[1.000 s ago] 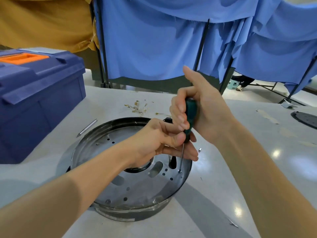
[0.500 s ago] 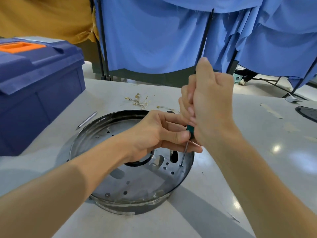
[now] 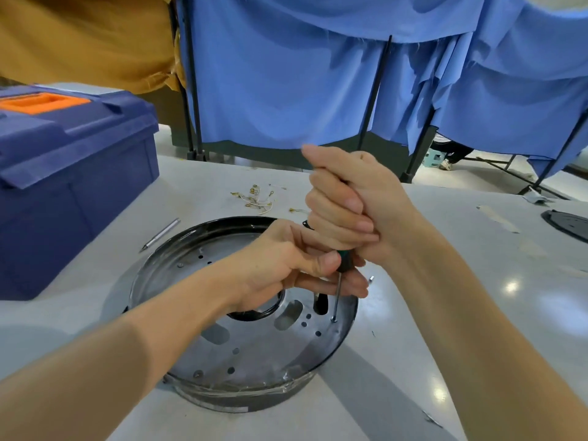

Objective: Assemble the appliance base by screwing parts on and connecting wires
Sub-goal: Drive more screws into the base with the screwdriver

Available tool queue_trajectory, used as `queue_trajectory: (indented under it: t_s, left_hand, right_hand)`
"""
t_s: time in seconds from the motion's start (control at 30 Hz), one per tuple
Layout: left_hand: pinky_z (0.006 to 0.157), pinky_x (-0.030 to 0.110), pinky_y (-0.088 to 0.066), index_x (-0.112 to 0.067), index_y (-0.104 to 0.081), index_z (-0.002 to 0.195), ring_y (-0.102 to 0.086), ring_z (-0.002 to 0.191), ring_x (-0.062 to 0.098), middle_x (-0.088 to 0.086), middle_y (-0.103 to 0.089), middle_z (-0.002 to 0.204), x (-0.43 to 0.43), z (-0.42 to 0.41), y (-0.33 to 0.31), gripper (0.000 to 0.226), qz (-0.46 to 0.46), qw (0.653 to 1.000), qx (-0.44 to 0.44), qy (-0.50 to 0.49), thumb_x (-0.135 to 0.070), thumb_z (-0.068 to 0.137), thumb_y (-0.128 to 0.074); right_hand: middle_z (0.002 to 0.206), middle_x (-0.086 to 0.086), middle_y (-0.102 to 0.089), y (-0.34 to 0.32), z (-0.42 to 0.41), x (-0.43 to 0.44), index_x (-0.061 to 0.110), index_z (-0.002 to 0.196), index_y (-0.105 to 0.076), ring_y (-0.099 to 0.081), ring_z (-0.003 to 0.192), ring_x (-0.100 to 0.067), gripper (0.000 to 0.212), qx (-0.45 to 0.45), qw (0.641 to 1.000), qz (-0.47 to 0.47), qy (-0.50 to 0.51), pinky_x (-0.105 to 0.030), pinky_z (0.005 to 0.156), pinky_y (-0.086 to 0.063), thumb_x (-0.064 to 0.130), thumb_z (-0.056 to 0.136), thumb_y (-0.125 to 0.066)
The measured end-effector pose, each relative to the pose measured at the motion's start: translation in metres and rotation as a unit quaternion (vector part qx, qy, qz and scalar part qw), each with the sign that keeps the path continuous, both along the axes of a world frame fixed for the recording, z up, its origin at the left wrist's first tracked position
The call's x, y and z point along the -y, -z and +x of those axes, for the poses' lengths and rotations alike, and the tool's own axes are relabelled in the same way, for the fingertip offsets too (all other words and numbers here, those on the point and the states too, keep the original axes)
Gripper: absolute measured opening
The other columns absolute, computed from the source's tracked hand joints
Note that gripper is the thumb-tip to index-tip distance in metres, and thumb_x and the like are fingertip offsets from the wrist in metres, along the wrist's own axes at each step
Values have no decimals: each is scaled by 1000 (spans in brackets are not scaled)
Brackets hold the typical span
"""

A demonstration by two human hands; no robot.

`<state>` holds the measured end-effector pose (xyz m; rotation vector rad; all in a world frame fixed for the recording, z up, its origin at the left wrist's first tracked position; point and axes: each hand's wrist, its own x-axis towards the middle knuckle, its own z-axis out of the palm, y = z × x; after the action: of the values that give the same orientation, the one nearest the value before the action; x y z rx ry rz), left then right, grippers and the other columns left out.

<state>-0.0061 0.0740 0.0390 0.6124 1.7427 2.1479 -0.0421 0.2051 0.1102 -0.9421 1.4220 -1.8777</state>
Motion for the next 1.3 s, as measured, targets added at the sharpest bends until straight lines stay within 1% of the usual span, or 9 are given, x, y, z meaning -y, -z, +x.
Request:
queue_trajectory:
  t_s: [0.27,0.43,0.57,0.7,0.87,1.03,1.13,1.2,1.3]
  left_hand:
    - [72,21,-56,-24,-81,83,-74,79,16,-2,-76,81,-11,-1,0,17,-44,998,-39,-20,-11,79,-70]
    - [81,33,-56,-11,-77,89,-73,84,32,15,-74,87,-11,-3,-1,13,-26,999,-21,-3,-16,86,-66]
    - [85,33,-55,-9,-74,99,-72,90,33,15,-74,92,-10,-3,1,19,-29,999,-11,23,-21,87,-66]
    - [86,37,-56,-10,-78,95,-71,96,35,17,-75,96,-1,-5,2,21,-5,1000,5,1,-19,77,-72]
    - [72,24,-57,-21,-81,80,-74,79,17,0,-77,82,-4,-5,2,13,-30,999,-18,-25,-16,69,-75]
    - [88,40,-57,-14,-77,86,-72,87,28,11,-75,87,-3,-4,1,14,-40,999,-16,-14,-24,81,-69]
    - [83,32,-56,-10,-74,94,-72,88,30,14,-74,88,-7,-4,2,19,-39,999,-7,6,-24,86,-66]
    - [87,35,-56,-10,-75,96,-72,92,31,14,-74,91,-4,-5,3,20,-42,999,-4,12,-25,84,-67]
    - [90,40,-56,-12,-77,99,-71,97,34,16,-75,96,0,-6,5,24,-20,1000,2,-6,-24,80,-70]
  right_hand:
    - [30,3,-32,24,27,12,17,34,-35,-28,27,-14,71,-181,845,-73,498,-18,38,-24,25,105,-32]
    - [34,-6,-36,4,7,-16,12,37,-42,-30,29,-20,67,-24,977,-23,209,-23,36,-30,35,101,-42]
    - [28,-3,-36,-5,-4,-20,10,33,-42,-22,21,-18,68,32,997,-3,-68,-14,28,-24,30,98,-40]
    - [28,0,-24,4,4,-3,14,34,-37,-14,22,-12,68,-4,993,-31,110,-9,34,-18,19,102,-39]
    - [30,2,-33,22,23,18,12,35,-38,-29,26,-12,71,-173,864,-64,468,-16,37,-24,21,105,-32]
    - [34,-8,-35,3,4,-4,9,38,-43,-29,28,-20,67,-27,981,-1,190,-22,36,-29,32,100,-43]
    - [29,-6,-32,-5,-4,-13,9,34,-39,-21,23,-20,68,10,1000,22,-4,-16,30,-27,31,98,-41]
    - [27,0,-26,-1,-1,-7,12,32,-37,-13,21,-15,69,28,1000,-9,-4,-9,29,-19,24,100,-38]
    - [29,-1,-22,7,7,3,13,36,-34,-15,24,-12,68,-40,976,-33,211,-9,36,-19,19,103,-36]
